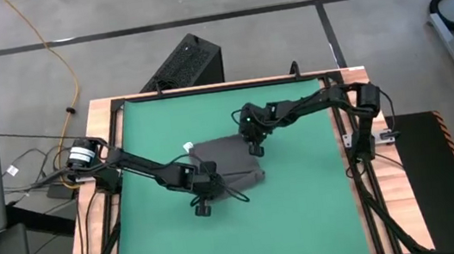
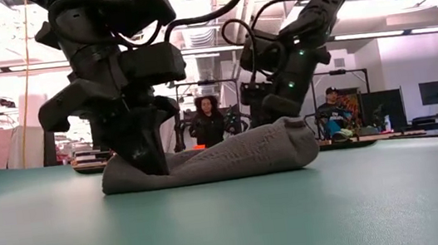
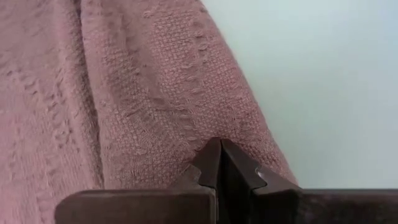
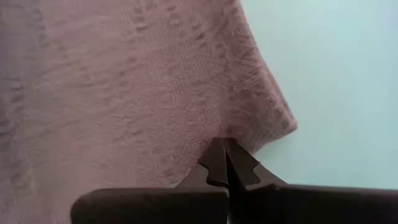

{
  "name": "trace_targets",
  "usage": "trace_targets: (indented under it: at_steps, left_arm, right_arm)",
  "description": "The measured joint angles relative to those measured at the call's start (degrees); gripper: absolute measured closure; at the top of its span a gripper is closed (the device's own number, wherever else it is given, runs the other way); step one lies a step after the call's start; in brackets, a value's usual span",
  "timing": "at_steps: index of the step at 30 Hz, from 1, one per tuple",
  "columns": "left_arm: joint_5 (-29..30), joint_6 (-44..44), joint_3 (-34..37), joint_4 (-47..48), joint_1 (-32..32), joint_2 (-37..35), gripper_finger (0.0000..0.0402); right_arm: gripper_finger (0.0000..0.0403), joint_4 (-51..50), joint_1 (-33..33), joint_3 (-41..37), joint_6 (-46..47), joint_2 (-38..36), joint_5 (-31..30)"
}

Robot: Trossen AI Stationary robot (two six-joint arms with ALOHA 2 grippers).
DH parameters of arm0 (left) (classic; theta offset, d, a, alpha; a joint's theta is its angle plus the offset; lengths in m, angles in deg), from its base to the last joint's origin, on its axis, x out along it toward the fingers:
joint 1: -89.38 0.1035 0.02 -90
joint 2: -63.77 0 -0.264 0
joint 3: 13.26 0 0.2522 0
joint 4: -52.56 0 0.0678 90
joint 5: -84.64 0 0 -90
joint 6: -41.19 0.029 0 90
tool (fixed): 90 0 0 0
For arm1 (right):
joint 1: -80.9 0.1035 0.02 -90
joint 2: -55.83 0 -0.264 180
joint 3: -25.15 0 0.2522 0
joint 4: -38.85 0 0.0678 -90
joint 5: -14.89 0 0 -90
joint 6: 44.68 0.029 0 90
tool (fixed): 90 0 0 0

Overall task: Roll towel
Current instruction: Roll the microfiber towel

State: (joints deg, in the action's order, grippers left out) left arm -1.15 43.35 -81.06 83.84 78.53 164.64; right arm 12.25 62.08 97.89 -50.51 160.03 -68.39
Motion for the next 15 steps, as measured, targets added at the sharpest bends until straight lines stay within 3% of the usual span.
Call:
trace_targets:
  at_steps: [8,15]
  left_arm:
    - [3.1,1.7,0.0,3.2,0.0,-1.9,0.0402]
    - [7.3,-0.1,0.2,2.8,0.1,-9.5,0.0401]
  right_arm:
    - [0.04,-4.3,1.4,-0.1,8.2,-0.3,-1.5]
    - [0.04,-4.8,3.4,-0.2,9.1,-0.5,-1.5]
